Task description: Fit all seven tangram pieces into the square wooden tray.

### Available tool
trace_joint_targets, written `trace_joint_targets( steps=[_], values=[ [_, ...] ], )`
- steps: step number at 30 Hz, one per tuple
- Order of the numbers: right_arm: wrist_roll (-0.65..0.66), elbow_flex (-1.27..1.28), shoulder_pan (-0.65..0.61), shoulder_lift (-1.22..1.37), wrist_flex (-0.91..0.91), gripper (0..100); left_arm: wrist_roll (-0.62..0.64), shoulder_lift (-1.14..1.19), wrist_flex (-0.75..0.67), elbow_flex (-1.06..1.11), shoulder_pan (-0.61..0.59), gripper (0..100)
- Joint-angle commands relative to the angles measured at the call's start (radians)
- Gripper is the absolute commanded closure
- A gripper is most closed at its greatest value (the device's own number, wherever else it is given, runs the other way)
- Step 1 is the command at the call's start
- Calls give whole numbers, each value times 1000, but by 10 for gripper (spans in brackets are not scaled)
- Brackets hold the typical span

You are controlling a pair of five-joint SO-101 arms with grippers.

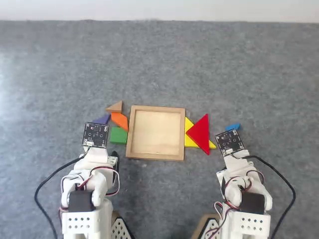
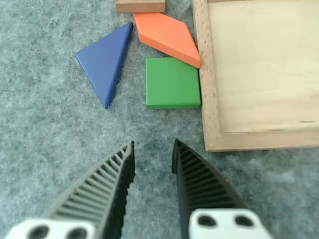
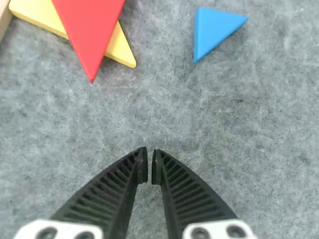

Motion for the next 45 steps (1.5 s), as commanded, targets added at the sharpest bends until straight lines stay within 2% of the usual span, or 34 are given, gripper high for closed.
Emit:
trace_joint_targets(
  steps=[1,7,17,19,21,25,26,31,35,37,42,45],
  values=[
    [-2,14,-8,-15,5,954,-3,-21,5,-12,-2,877],
    [-2,14,-15,-15,5,951,-3,-21,5,-12,-2,877],
    [0,14,-196,-15,-13,954,-3,-21,5,-12,-2,877],
    [5,11,-194,-15,-12,954,-3,-21,5,-12,0,877],
    [66,3,-157,-15,-39,951,-3,-21,5,-12,0,877],
    [298,-23,-148,-15,-117,950,-3,-21,5,-12,0,877],
    [304,-38,-147,-15,-120,950,-3,-21,5,-12,-2,877],
    [187,-207,-147,-13,-120,933,-3,-21,5,-12,-2,877],
    [129,-308,-150,4,-120,785,-3,-21,5,-12,-2,877],
    [114,-348,-153,61,-128,742,-3,-21,5,-12,0,877],
    [98,-529,-153,390,-217,791,-3,-21,5,-12,0,877],
    [-3,-703,-154,693,-257,797,-3,-21,5,-12,0,877]
  ],
)
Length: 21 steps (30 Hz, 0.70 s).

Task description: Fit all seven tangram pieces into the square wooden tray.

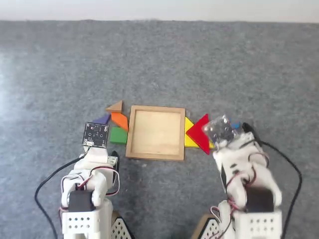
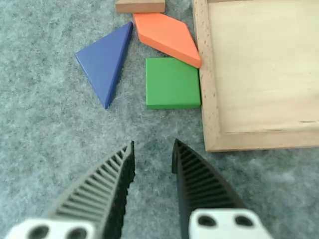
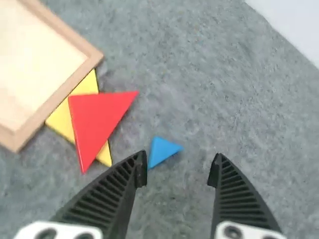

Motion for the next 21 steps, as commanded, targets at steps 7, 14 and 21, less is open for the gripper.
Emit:
trace_joint_targets(
  steps=[7,14,21],
  values=[
    [-330,-580,-51,1082,-77,717,-3,-21,5,-12,0,877],
    [-417,-643,-176,1372,-223,684,-3,-21,5,-12,0,877],
    [-485,-641,-222,1419,-280,684,-3,-21,5,-12,0,877]
  ],
)
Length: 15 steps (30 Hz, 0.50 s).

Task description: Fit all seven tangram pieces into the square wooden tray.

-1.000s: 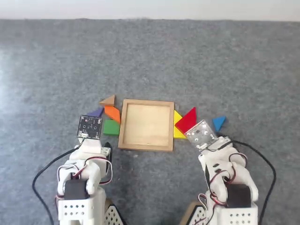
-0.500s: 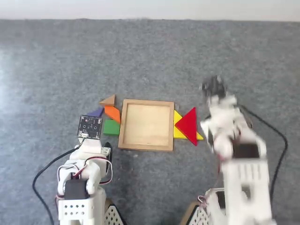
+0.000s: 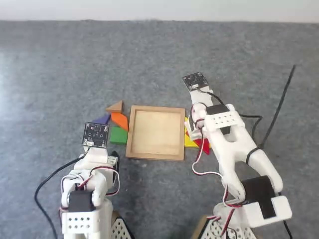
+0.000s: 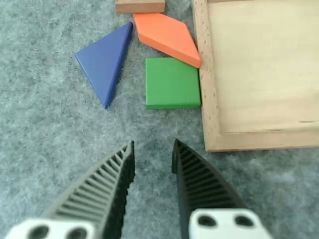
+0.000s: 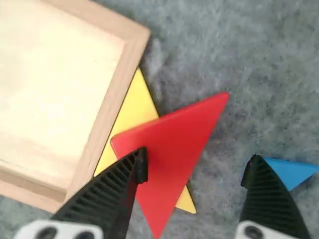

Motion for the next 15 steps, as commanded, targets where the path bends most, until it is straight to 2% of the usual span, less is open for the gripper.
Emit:
trace_joint_targets(
  steps=[1,7,15],
  values=[
    [-28,-54,-25,-7,-79,684,-3,-21,5,-12,0,877],
    [-48,-52,-114,4,-147,684,-3,-21,5,-12,0,877],
    [-150,43,-90,5,-275,684,-3,-21,5,-12,0,877]
  ],
)
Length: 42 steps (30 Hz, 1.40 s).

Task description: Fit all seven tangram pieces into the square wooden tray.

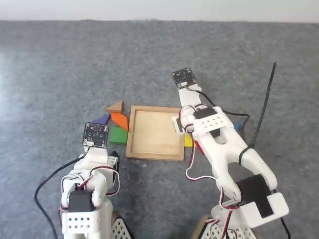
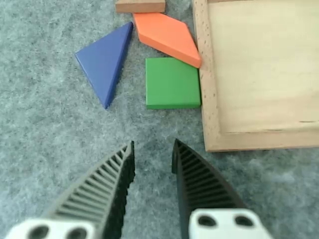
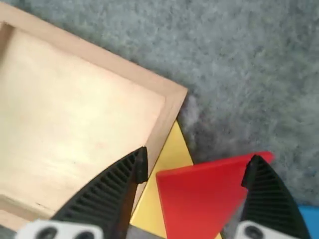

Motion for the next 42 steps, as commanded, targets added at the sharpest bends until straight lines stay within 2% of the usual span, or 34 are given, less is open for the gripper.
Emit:
trace_joint_targets(
  steps=[1,4,14,20,23,27,30,36,42],
  values=[
    [-52,25,22,-13,-79,684,-3,-21,5,-12,0,877],
    [-117,28,30,-13,-87,684,-3,-21,5,-12,0,877],
    [-450,23,33,84,-77,683,-3,-21,5,-12,0,877],
    [-482,12,61,87,-10,683,-3,-21,5,-12,0,877],
    [-470,3,88,85,25,684,-3,-21,5,-12,-2,877],
    [-292,-114,160,77,219,684,-3,-21,5,-12,0,877],
    [-245,-176,173,39,328,683,-3,-21,5,-12,0,877],
    [-81,-121,182,-30,377,684,-3,-21,5,-12,-2,877],
    [54,-66,183,21,381,684,-3,-21,5,-12,-2,877]
  ],
)
